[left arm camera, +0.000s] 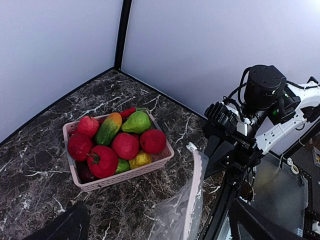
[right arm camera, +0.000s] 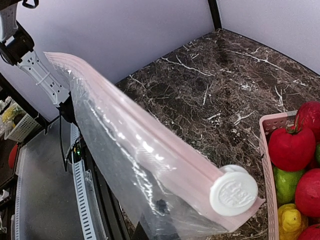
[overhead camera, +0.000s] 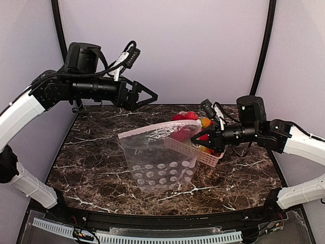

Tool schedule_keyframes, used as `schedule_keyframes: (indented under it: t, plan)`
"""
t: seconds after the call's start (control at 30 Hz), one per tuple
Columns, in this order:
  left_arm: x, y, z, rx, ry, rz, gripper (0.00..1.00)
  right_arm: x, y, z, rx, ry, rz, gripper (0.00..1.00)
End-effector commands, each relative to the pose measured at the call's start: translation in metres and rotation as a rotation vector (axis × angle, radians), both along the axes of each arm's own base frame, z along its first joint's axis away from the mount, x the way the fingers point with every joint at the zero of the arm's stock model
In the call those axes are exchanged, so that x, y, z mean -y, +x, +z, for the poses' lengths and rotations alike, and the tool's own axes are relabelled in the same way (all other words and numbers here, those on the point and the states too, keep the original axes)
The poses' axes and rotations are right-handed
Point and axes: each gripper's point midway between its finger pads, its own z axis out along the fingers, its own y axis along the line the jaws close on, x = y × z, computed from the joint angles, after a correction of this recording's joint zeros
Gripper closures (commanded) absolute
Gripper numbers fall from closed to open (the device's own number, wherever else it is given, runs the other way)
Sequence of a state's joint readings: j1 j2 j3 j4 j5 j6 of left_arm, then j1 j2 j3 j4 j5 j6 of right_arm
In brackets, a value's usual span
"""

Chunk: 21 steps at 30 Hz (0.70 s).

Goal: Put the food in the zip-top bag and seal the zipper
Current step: Pass from the right arm to the left

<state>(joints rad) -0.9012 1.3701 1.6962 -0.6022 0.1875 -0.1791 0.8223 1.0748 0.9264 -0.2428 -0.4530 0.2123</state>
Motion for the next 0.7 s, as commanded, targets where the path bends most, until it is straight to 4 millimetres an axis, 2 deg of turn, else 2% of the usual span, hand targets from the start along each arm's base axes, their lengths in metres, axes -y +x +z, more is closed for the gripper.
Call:
schedule_keyframes:
  t: [0.0,0.13,0.23,0.3,0.4,0.47,0.67]
  plan:
    - [0.021,-0.018,-0.019,-0.078,0.048,-0.135,0.02,-0.014,0.0,0.003,0.053,-0.037,0.012,1.0]
    - [0.036,-0.018,-0.044,-0.16,0.076,-0.158,0.01,-0.028,-0.004,-0.002,0.04,-0.045,0.059,1.0]
    - [0.043,-0.02,-0.055,-0.209,0.084,-0.173,0.01,-0.034,-0.005,-0.003,0.034,-0.043,0.077,1.0]
    - [0.046,-0.022,-0.061,-0.232,0.092,-0.184,0.06,-0.035,-0.004,-0.003,0.034,-0.046,0.077,1.0]
    - [0.049,-0.025,-0.066,-0.255,0.097,-0.201,0.21,-0.036,-0.003,-0.001,0.041,-0.044,0.069,1.0]
    - [0.05,-0.026,-0.072,-0.275,0.107,-0.207,0.26,-0.035,-0.003,0.0,0.045,-0.043,0.063,1.0]
    - [0.047,-0.022,-0.097,-0.33,0.182,-0.173,0.27,-0.035,-0.003,0.011,0.067,-0.024,0.062,1.0]
